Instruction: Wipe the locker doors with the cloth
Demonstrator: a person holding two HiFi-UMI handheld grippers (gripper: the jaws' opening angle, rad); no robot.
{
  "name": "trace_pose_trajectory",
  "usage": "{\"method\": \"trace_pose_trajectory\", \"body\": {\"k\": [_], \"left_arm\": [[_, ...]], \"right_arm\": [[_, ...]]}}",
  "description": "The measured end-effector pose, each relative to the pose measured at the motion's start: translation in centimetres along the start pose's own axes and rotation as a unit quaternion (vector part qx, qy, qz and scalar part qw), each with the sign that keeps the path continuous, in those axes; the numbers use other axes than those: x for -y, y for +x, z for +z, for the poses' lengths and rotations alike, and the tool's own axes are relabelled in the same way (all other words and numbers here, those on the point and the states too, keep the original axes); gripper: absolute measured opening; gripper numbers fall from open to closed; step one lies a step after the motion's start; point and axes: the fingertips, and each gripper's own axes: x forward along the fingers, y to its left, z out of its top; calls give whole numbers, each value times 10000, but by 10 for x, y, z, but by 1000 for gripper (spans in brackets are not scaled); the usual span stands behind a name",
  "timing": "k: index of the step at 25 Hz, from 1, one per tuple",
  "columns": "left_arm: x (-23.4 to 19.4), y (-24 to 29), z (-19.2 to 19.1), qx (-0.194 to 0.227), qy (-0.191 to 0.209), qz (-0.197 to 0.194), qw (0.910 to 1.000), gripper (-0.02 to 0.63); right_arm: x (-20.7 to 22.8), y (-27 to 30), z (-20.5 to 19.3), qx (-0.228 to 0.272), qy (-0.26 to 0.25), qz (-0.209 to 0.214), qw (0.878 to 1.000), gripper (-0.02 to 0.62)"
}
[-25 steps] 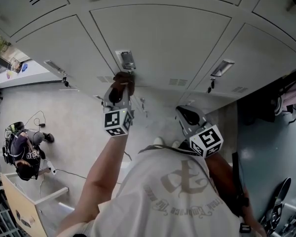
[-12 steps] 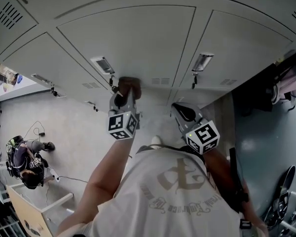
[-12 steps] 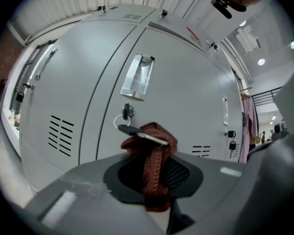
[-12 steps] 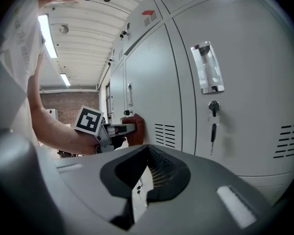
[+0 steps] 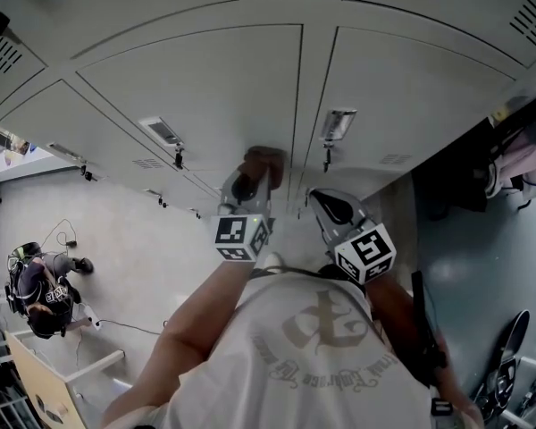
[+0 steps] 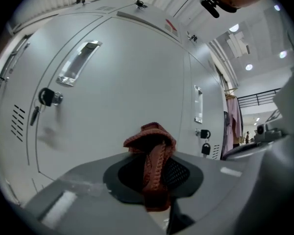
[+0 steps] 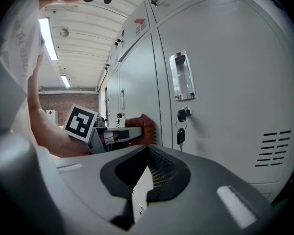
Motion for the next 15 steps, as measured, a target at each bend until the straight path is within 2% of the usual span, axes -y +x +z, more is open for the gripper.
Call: {"method": "trace_pose_trajectory", "body": {"k": [4,8,12,15], "left_arm": [[33,14,-6,-54,92,-265,9996,78],[49,20,-4,-31,179,-346,9992,78],[63,17,16,170,386,-473,9980,78],[64,20,30,260,385,-476,9978,78]], "right_arm": [[8,-8,1,16,-61,66,10000,8],[19,-17,2,-2,-74,1,10000,8],[23,-24,5,127,-143,-63,9998,8],[22,-26,7,165,-173,-65,9997,8]]}}
